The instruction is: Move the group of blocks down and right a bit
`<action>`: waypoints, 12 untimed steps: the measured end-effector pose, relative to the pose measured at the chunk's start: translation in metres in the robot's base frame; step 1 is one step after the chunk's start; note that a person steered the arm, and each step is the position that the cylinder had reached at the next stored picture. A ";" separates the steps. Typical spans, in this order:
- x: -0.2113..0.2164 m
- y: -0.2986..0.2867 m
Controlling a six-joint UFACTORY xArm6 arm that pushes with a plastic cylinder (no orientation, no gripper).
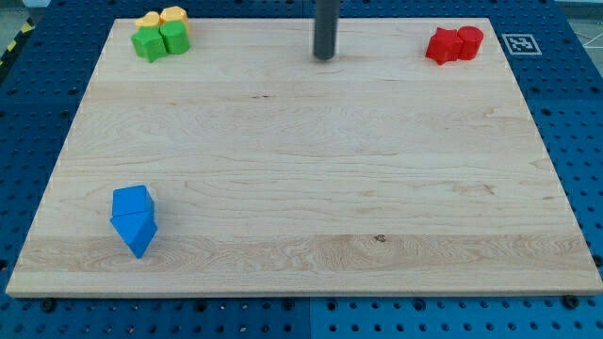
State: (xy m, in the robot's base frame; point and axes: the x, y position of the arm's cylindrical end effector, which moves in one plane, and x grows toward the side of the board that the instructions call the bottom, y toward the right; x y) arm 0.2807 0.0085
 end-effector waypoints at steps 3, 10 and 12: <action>0.074 -0.192; -0.062 -0.295; -0.063 -0.268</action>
State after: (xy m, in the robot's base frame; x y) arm 0.2173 -0.2599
